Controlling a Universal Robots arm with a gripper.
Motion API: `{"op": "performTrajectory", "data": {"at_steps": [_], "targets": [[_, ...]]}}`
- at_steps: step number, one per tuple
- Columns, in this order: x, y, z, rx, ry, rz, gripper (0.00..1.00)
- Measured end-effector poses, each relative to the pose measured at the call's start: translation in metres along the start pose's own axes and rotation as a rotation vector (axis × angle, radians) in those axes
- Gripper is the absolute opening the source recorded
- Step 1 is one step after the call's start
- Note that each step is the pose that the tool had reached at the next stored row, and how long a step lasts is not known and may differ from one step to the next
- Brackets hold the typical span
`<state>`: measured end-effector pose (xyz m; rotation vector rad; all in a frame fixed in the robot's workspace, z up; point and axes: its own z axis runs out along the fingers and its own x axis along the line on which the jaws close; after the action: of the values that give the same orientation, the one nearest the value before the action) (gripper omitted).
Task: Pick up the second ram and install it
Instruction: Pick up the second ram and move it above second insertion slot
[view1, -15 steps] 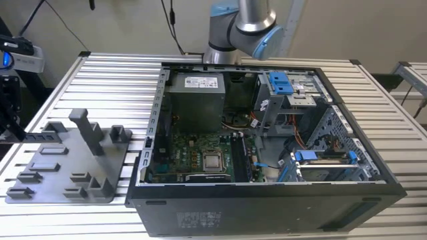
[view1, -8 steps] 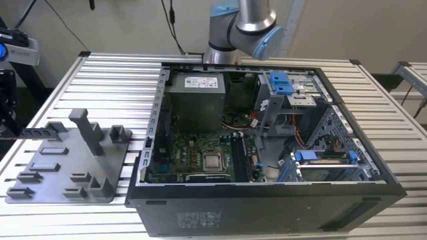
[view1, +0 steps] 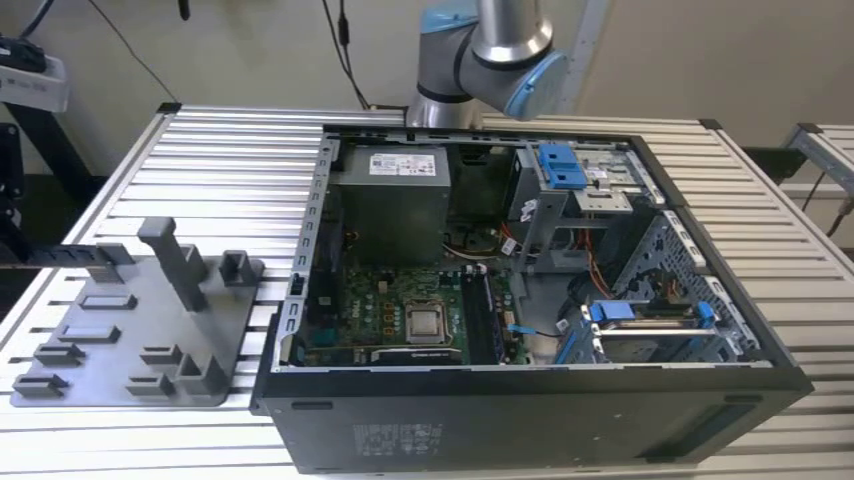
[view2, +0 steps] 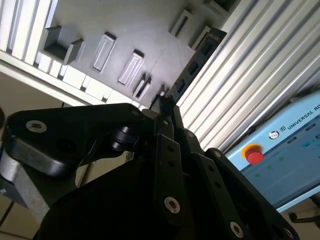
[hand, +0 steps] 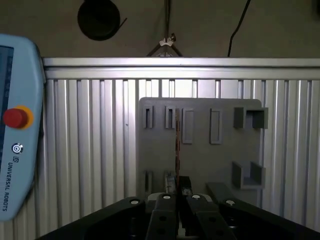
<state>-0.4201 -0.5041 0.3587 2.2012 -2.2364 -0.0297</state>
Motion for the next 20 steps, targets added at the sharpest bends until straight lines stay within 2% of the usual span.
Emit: {"op": "performTrajectory", "data": {"at_steps": [10, 20], "targets": [[-0.0002, 0.0003, -0.0181, 0.0, 0.0, 0.005, 0.14], [-0.0005, 0.0007, -0.0447, 0.0001, -0.0001, 0.006, 0.14]]}}
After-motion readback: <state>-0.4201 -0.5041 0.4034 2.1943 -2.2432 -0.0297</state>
